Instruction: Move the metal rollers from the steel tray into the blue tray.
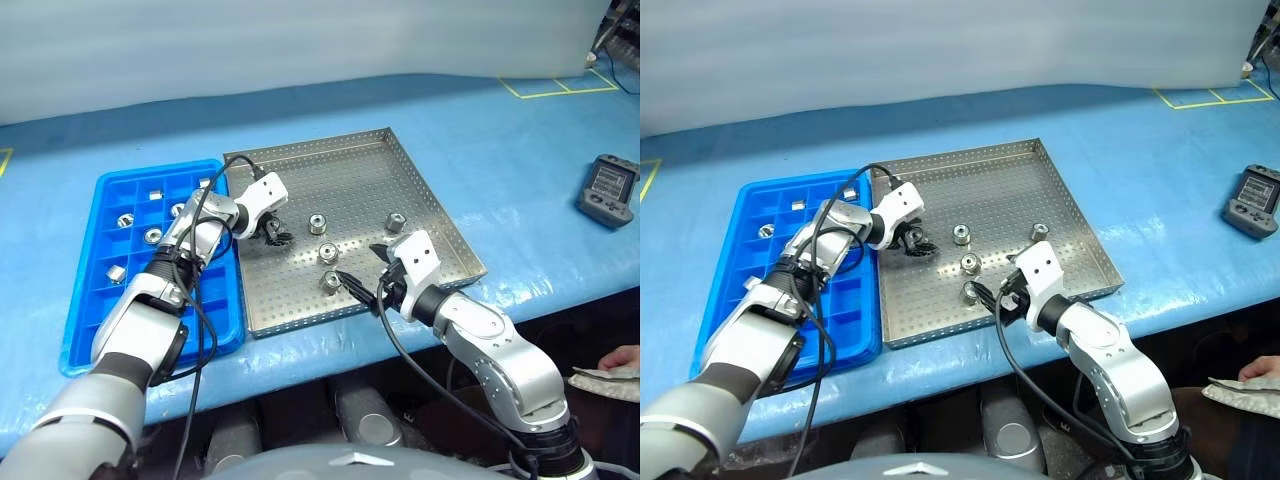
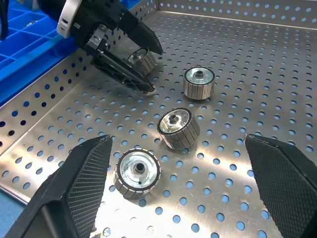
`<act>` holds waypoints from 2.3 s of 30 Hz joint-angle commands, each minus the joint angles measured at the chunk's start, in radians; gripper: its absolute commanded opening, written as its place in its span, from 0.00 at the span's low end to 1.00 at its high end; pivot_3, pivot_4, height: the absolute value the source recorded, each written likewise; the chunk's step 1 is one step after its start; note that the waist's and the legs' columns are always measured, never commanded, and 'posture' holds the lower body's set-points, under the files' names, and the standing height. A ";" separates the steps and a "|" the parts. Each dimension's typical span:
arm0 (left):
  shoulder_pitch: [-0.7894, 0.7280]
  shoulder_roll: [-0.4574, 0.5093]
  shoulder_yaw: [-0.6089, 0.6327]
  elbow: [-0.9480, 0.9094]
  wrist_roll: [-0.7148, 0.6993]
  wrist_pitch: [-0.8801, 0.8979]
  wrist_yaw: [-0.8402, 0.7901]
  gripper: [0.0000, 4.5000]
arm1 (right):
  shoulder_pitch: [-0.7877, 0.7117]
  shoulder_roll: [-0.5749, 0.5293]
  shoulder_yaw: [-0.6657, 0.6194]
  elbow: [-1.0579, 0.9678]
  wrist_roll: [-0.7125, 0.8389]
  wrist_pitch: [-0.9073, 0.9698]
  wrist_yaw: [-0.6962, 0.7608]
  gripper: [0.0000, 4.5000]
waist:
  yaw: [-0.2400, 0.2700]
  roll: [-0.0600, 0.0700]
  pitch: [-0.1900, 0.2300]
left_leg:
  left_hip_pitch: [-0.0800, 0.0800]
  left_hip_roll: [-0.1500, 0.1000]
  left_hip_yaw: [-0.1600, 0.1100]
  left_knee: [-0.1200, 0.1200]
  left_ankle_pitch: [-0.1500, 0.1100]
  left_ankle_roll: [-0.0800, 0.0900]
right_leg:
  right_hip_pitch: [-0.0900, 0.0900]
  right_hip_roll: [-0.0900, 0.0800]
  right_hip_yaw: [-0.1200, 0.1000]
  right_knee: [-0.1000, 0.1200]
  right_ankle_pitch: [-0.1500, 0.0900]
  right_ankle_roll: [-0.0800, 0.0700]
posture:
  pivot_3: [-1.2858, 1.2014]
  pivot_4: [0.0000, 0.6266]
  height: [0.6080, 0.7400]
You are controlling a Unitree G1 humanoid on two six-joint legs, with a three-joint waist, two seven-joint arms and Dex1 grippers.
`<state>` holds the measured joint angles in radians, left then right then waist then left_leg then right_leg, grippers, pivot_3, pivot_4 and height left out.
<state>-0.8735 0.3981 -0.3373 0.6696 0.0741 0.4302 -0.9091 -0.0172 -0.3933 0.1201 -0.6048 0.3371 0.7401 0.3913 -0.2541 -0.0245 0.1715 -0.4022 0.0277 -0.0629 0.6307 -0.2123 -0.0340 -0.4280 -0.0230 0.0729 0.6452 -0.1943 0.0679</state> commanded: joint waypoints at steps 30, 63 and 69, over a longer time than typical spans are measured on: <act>0.468 0.178 0.460 -1.076 -0.193 0.315 0.225 0.38 | -0.162 0.042 0.132 0.061 -0.005 -0.069 0.100 1.00 | 0.045 0.000 0.000 | 0.001 0.001 -0.001 -0.001 0.000 0.000 | 0.000 0.000 0.000 0.001 0.000 0.001 | 0.48 0.24 1.00; 0.911 -0.003 0.585 -1.278 -0.261 0.529 0.570 0.70 | -0.161 0.046 0.164 0.062 -0.008 -0.069 0.122 1.00 | 0.170 -0.001 0.000 | 0.002 0.000 0.000 0.002 0.000 0.000 | 0.002 0.000 -0.001 0.000 -0.002 -0.005 | 0.48 0.24 1.00; 0.820 0.031 0.583 -1.283 -0.320 0.521 0.529 0.99 | -0.137 0.024 0.122 0.033 -0.005 -0.055 0.106 1.00 | 0.163 -0.001 0.000 | 0.002 0.000 0.000 0.003 0.000 0.000 | 0.002 0.000 -0.001 0.000 -0.002 -0.005 | 0.47 0.24 1.00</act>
<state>-0.0198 0.4092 0.2427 -0.5917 -0.2184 0.9666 -0.3598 -0.1608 -0.3614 0.2820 -0.5219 0.3211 0.6864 0.5016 -0.0911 -0.0257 0.1711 -0.4001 0.0282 -0.0628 0.6333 -0.2122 -0.0340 -0.4261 -0.0234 0.0715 0.6453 -0.1968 0.0629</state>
